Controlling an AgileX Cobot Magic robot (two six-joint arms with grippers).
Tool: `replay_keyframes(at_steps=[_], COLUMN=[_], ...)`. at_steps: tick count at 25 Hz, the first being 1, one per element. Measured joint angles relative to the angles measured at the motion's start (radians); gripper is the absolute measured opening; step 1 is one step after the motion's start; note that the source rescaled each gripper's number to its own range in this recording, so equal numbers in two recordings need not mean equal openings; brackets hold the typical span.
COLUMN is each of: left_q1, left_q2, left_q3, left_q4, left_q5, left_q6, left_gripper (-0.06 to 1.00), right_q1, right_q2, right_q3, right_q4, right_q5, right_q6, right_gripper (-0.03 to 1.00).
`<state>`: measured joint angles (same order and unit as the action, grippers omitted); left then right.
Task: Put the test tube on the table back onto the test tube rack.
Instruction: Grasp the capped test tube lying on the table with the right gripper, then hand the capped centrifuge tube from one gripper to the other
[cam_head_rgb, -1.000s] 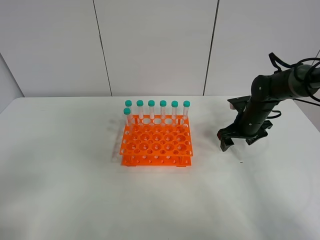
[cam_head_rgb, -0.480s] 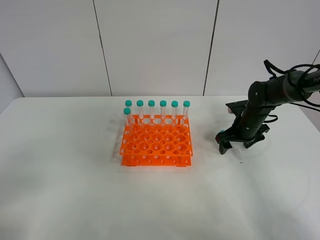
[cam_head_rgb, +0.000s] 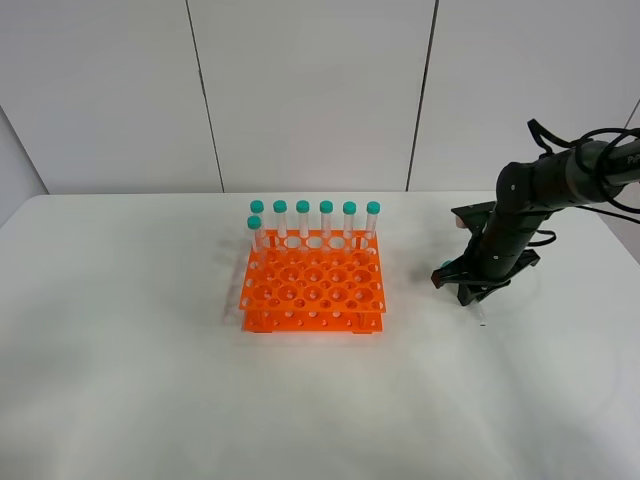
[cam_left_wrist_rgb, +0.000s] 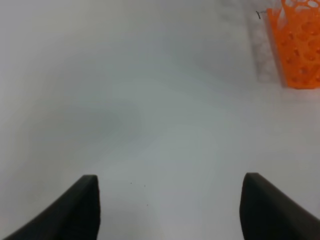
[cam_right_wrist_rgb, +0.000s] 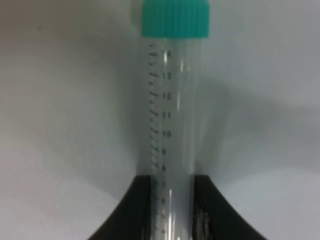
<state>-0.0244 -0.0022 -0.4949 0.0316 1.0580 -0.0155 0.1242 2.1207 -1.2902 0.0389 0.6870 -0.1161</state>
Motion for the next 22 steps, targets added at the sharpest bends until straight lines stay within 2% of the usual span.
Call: replay_keyframes(at_steps=[5,13,17,22], left_q1=[0.0,0.0,0.0,0.0], left_q2=[0.0,0.0,0.0,0.0], left_q3=[0.0,0.0,0.0,0.0], left_q4=[0.0,0.0,0.0,0.0], left_q5=[0.0,0.0,0.0,0.0], left_q6=[0.0,0.0,0.0,0.0], left_gripper=[0.73,0.73,0.73,0.73], right_q1=[0.0,0.0,0.0,0.0], right_q2=[-0.099,-0.47,-0.67,-0.866], right_q3=[0.0,0.009,0.114,0.332], right_q4=[0.0,-0.004,-0.003,0.016], right_q5=[0.044,0.183,0.22,0.223], right_q6=[-0.027,-0.078,-0.084,-0.086], right_gripper=[0.02,0.02,0.02,0.02])
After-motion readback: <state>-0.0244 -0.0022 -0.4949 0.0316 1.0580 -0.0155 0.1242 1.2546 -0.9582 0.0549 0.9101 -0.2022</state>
